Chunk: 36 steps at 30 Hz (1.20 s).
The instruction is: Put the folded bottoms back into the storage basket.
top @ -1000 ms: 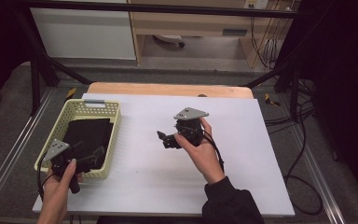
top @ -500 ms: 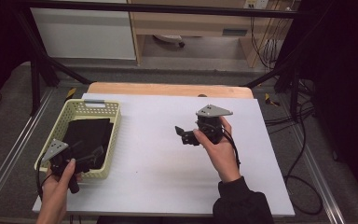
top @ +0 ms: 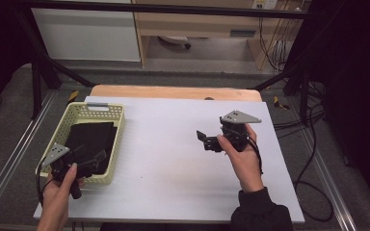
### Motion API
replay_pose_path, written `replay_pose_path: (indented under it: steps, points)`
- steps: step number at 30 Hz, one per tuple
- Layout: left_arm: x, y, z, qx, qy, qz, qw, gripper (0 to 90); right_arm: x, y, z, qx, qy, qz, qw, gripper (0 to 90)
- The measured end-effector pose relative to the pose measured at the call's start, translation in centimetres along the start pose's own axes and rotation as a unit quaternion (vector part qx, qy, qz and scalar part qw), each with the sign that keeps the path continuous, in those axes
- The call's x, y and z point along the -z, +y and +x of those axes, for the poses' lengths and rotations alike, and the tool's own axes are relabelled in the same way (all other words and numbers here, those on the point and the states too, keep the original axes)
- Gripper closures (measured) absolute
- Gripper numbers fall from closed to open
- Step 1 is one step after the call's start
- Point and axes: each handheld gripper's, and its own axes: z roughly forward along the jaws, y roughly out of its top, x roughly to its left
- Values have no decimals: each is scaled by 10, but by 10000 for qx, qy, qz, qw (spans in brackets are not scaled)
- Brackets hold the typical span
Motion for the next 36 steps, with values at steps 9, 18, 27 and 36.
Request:
replay_pose_path:
  steps: [9, 18, 27, 36]
  points:
    - [0, 0, 0, -13, -4, 9, 10000, 120, 18, -8, -16, -170, -113, -58, 9998, 34]
    - [3, 1, -1, 34, 50, -90, 9999, 121, 35, -18, -23, -295, -213, -67, 9993, 28]
    - [3, 2, 1, 62, 88, -94, 9999, 121, 47, -35, -25, -358, -283, 61, 9989, 39]
    - [5, 3, 3, 75, 144, -170, 9997, 122, 66, -58, -28, -382, -193, -141, 9990, 35]
